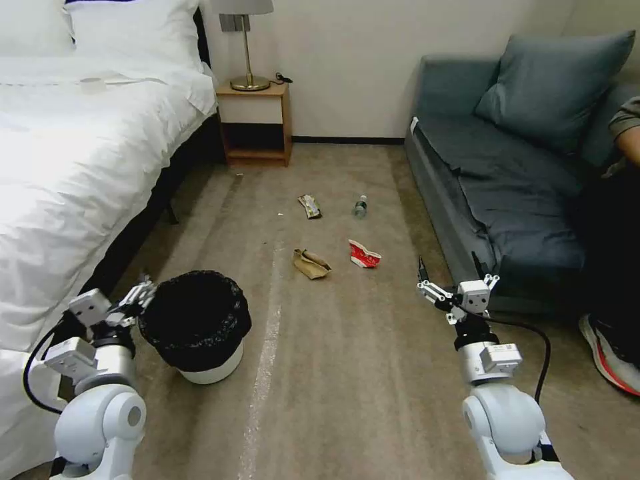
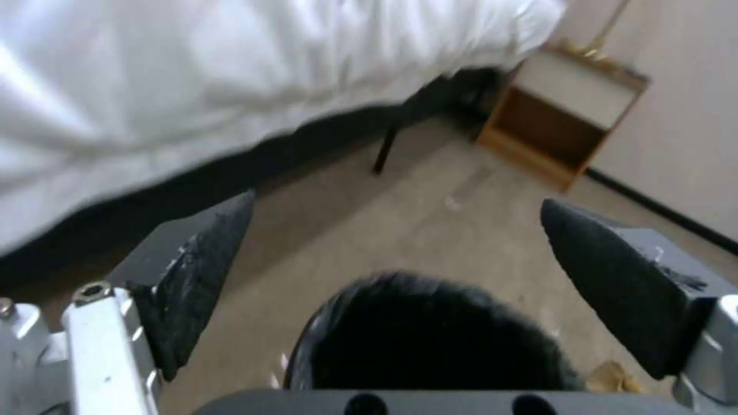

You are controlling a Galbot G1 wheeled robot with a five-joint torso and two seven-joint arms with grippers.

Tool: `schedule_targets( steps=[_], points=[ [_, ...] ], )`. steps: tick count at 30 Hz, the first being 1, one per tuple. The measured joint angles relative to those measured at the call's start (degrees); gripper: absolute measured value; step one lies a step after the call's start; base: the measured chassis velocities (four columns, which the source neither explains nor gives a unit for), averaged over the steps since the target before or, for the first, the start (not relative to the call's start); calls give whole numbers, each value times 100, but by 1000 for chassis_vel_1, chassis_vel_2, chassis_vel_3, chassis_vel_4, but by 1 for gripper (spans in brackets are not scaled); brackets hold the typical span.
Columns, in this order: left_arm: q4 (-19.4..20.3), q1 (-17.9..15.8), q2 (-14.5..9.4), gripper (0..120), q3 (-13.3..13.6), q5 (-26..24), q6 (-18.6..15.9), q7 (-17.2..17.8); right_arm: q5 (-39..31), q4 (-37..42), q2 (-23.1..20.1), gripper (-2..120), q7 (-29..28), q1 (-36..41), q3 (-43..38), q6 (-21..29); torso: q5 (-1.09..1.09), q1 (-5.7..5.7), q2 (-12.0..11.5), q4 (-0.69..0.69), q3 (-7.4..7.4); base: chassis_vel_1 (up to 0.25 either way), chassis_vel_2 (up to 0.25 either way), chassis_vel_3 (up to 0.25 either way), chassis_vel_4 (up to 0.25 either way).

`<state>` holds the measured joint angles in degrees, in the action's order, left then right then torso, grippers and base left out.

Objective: Pick up the trash bin, then pick up the garbage on the floor and place it into the trash bin.

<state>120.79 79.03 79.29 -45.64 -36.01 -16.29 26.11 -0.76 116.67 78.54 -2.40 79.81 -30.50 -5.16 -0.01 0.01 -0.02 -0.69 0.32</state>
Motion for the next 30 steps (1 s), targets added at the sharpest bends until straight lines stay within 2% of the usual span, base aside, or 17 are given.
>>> schedule_targets(
  steps=[1,2,6,10,17,21,22,23,25,28,30],
  points=[
    [-52,-49,-27,100,-12,-240,-130,169,23,-6,3,100,0,5,8,-5,1,0,0,0,0,0,0,0,0],
    [-52,-49,-27,100,-12,-240,-130,169,23,-6,3,100,0,5,8,-5,1,0,0,0,0,0,0,0,0],
    [-166,-142,-53,100,-12,-771,-356,457,58,1,9,100,0,23,12,-25,0,0,0,0,0,0,0,0,0],
    [-196,-106,-37,99,11,-542,-252,274,91,16,18,100,0,60,1,-58,1,0,0,0,0,0,0,0,0],
    [-268,-157,-60,99,-31,-528,-278,330,124,41,37,100,0,74,-2,-93,0,0,0,0,0,0,0,0,0],
    [-582,-305,-96,100,-83,-768,-301,489,186,39,76,100,-1,90,18,-155,-1,0,0,0,0,0,0,0,0],
    [-689,-389,-95,100,-82,-966,-312,654,195,32,102,100,-13,93,28,-175,0,0,0,0,0,0,0,0,0],
    [-689,-389,-95,100,-82,-966,-312,654,195,32,102,100,-13,93,28,-175,0,0,0,0,0,0,0,0,0],
    [-853,-543,-85,100,-55,-1335,-349,988,203,32,124,100,-20,94,33,-190,0,0,0,0,0,0,0,0,0],
    [-957,-630,-80,100,-42,-1449,-354,1105,201,33,133,100,-20,90,23,-194,0,0,0,0,0,0,0,0,0],
    [-1239,-838,-97,100,9,-1583,-375,1184,168,59,137,100,-21,55,-67,-227,0,0,0,1,0,0,0,0,0]
  ],
)
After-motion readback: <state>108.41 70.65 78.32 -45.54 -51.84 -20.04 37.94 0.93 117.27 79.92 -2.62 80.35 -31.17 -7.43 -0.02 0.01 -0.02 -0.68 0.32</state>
